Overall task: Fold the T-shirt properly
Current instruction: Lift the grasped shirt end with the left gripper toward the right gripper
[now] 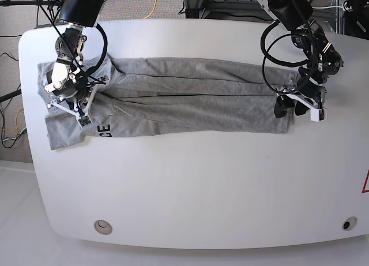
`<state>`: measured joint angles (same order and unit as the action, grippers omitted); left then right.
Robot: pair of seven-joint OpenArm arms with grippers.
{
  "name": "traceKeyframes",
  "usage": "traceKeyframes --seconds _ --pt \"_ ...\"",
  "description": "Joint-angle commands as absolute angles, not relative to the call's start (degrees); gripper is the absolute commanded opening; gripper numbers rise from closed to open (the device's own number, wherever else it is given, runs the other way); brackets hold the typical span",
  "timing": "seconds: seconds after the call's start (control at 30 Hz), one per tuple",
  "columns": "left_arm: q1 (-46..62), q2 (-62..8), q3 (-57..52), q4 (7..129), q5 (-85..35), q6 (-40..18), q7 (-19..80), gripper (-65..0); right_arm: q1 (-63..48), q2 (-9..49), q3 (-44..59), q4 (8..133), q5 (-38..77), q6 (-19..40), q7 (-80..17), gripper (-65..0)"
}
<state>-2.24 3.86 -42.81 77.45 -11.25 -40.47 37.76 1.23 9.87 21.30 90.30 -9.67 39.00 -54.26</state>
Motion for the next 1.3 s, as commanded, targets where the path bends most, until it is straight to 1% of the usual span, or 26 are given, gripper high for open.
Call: traceKeyframes --seconds 0.0,0.07,0.13,0.2,0.23,0.27,0.3,0.33,0.37,0.4,0.47,0.5,0.63,0.93,1.13,1.27 --pt "-1.5 4.5 -41.7 77.3 -8.7 -40.0 41.4 -21.9 2.2 10.7 21.4 91.3 -9.5 38.9 -53.9 -65.0" --pt "-0.7 4.8 -40.3 77.6 -8.9 -40.0 41.4 -22.1 2.2 10.7 21.4 91.3 -9.5 38.9 -53.9 -65.0" --pt "0.1 4.7 -38.5 77.8 -9.0 -40.0 41.4 -24.5 2.2 10.7 21.4 91.3 -9.5 38.9 -53.9 -65.0" --pt "0.8 4.7 -37.1 78.3 -9.0 -40.0 41.4 -30.6 2.2 10.7 21.4 91.3 -9.5 38.9 -53.9 -65.0" --pt "1.2 4.8 -36.3 78.6 -9.0 -40.0 41.4 -36.5 2.2 10.7 21.4 91.3 -9.5 38.9 -53.9 -65.0" --pt "1.5 4.8 -35.9 78.8 -9.0 -40.0 41.4 -40.3 2.2 10.7 21.4 91.3 -9.5 38.9 -53.9 -65.0" --pt "1.8 4.8 -35.0 78.9 -9.0 -40.0 41.4 -50.1 2.2 10.7 21.4 91.3 -9.5 38.9 -53.9 -65.0" --pt "1.9 4.8 -34.7 78.9 -9.0 -40.0 41.5 -56.6 2.2 10.7 21.4 91.3 -9.5 38.9 -53.9 -65.0" --pt "1.9 4.8 -34.3 78.7 -8.9 -40.0 41.7 -62.1 2.2 10.7 21.4 91.3 -9.5 38.9 -53.9 -65.0" --pt "1.8 4.8 -33.9 78.5 -8.9 -40.0 42.5 -65.0 2.2 10.7 21.4 91.3 -9.5 38.9 -53.9 -65.0" --pt "1.7 4.6 -33.5 78.5 -8.9 -40.0 44.6 -65.0 2.2 10.7 21.4 91.3 -9.5 38.9 -53.9 -65.0" --pt "1.7 4.6 -33.5 78.5 -8.9 -40.0 45.8 -63.8 2.2 10.7 21.4 91.3 -9.5 38.9 -53.9 -65.0" --pt "1.5 4.5 -33.6 80.1 -9.0 -40.0 48.2 -64.7 2.2 10.7 21.4 91.3 -9.5 38.9 -53.9 -65.0" --pt "1.5 4.7 -33.5 91.6 -9.1 -40.0 50.5 -64.6 2.2 10.7 21.4 91.3 -9.5 38.9 -53.9 -65.0" --pt "-1.6 5.1 -33.4 97.0 -9.2 -40.0 56.3 -64.6 2.2 10.7 21.4 91.3 -9.5 38.9 -53.9 -65.0" --pt "-4.4 7.2 -33.5 99.7 -9.5 -40.0 59.8 -64.7 2.8 10.7 21.4 91.3 -9.5 38.9 -53.9 -65.0"
